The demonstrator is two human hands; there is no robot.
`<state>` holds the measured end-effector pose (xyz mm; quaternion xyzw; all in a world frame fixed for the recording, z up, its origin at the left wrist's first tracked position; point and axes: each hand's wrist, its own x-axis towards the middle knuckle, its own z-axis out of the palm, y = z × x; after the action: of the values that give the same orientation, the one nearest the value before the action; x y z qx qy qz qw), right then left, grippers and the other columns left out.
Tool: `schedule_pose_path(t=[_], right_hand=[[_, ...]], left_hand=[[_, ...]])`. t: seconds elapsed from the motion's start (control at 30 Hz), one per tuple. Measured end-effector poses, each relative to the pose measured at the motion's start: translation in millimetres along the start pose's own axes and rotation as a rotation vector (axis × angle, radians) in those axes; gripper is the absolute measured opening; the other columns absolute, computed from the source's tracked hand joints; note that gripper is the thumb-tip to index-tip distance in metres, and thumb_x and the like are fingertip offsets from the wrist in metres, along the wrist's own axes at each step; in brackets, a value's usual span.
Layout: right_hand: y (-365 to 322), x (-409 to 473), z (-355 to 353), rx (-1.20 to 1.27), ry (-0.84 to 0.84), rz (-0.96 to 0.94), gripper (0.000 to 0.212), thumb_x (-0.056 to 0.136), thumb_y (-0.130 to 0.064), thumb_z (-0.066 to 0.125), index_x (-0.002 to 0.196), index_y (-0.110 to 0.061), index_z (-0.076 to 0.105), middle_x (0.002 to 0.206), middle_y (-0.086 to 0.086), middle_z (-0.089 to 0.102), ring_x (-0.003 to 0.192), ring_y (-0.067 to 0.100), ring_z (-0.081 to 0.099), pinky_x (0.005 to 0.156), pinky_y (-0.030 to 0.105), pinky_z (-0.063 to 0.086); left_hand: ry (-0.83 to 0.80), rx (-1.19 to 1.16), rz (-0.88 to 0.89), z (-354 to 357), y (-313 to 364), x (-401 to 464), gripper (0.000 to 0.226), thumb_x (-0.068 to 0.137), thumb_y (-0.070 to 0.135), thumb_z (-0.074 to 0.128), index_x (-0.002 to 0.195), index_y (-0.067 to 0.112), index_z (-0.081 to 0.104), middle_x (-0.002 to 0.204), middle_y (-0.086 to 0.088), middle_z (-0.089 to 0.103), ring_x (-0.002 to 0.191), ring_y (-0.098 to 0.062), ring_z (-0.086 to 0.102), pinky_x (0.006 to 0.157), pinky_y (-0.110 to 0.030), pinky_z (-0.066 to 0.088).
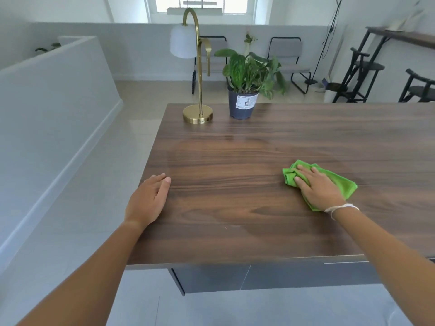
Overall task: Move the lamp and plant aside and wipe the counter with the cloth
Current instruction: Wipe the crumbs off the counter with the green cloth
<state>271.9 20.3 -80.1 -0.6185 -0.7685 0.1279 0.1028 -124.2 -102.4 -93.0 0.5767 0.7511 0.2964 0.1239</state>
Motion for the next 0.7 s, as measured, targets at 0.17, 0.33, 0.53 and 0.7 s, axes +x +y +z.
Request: schedule_pose_path(t=[0.17,0.33,0.53,0.7], right_hand=[[-88,-7,34,-0.032,-0.019,-0.166,0.045,0.097,-0.038,0.036,0.14,-0.025,0.037,0.153,-0.004,0.031,0.142,0.029,0.021,0.115,0.037,0.015],[-104,-73,40,0.038,-0.107,-0.513,0.042,0.096,-0.042,0.036,0.137,-0.032,0.041,0.15,-0.012,0.033,0.143,0.02,0.02,0.116,0.035,0.013],[40,-89,-11,0.041,-0.016,-0.231,0.042,0.095,-0.034,0.043,0.137,-0.026,0.042,0.15,-0.007,0.034,0.143,0.019,0.022,0.114,0.027,0.01],[75,-54,-27,-0.03,0.06,0.054,0.045,0.097,-0.036,0.036,0.139,-0.021,0.039,0.152,-0.002,0.032,0.142,0.029,0.023,0.116,0.038,0.017]], left_hand=[[-0.016,0.031,0.011,2,9,-13,0.05,0.096,0.044,0.025,0.131,0.02,0.052,0.145,0.004,0.043,0.139,-0.012,0.028,0.105,-0.024,0.016],[-0.001,0.012,-0.025,4,20,-30,0.052,0.096,0.046,0.025,0.131,0.019,0.052,0.145,0.003,0.044,0.139,-0.013,0.029,0.108,-0.027,0.017],[0.039,0.004,-0.047,9,38,-47,0.052,0.096,0.045,0.027,0.13,0.016,0.053,0.143,0.0,0.046,0.137,-0.016,0.032,0.109,-0.029,0.019],[0.054,0.027,-0.062,15,44,-58,0.05,0.096,0.044,0.028,0.129,0.016,0.054,0.143,0.0,0.046,0.137,-0.017,0.032,0.11,-0.032,0.02]])
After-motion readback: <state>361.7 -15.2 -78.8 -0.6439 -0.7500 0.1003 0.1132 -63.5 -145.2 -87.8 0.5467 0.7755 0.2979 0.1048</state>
